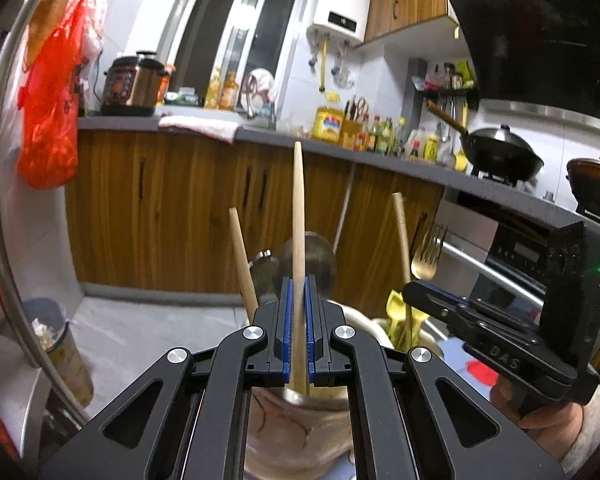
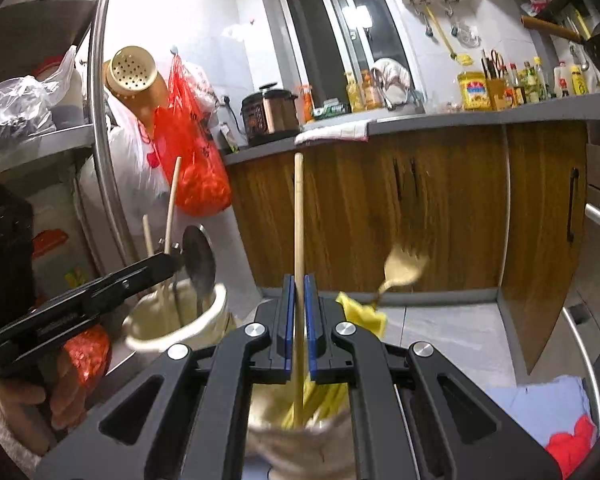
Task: Organize utensils
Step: 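Drop the chopstick into the small cup while the left tool drops its chopstick into the large cup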
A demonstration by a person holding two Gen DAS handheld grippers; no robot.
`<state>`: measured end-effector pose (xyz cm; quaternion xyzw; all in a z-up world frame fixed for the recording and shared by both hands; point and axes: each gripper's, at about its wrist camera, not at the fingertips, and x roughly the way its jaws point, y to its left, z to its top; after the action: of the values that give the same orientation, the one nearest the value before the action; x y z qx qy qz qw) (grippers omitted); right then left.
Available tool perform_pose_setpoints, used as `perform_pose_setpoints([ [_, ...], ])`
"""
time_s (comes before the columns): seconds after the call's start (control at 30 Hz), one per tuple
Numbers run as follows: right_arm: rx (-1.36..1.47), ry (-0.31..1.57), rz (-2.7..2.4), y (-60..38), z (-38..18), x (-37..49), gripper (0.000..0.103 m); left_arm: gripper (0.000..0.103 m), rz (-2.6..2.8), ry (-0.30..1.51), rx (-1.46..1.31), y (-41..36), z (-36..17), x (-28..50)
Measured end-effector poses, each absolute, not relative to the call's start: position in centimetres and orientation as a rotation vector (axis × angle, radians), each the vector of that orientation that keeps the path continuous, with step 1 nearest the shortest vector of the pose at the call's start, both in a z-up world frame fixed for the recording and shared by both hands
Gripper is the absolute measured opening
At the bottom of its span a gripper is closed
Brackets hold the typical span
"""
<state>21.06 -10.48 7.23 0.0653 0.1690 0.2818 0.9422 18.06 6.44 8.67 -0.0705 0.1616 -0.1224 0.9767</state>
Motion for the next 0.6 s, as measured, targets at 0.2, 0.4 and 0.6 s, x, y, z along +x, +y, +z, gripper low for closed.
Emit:
perform_pose_setpoints([
  [0.2, 0.102, 0.465, 0.601, -10.3, 6.5, 20.5, 0.005, 0.006, -0.248, 0.393, -0.118, 6.2, 8.7, 17.9],
  [0.4, 0.076, 0.485, 0.593, -10.0, 6.7, 20.3, 0.005, 0.006, -0.24, 0.427, -0.095, 5.6, 8.4, 18.2],
  [0.6, 0.093, 0.51, 0.582, -10.1, 6.5, 20.8, 0.005, 0.011, -0.242, 0.426, -0.086, 5.4, 8.2, 18.1],
])
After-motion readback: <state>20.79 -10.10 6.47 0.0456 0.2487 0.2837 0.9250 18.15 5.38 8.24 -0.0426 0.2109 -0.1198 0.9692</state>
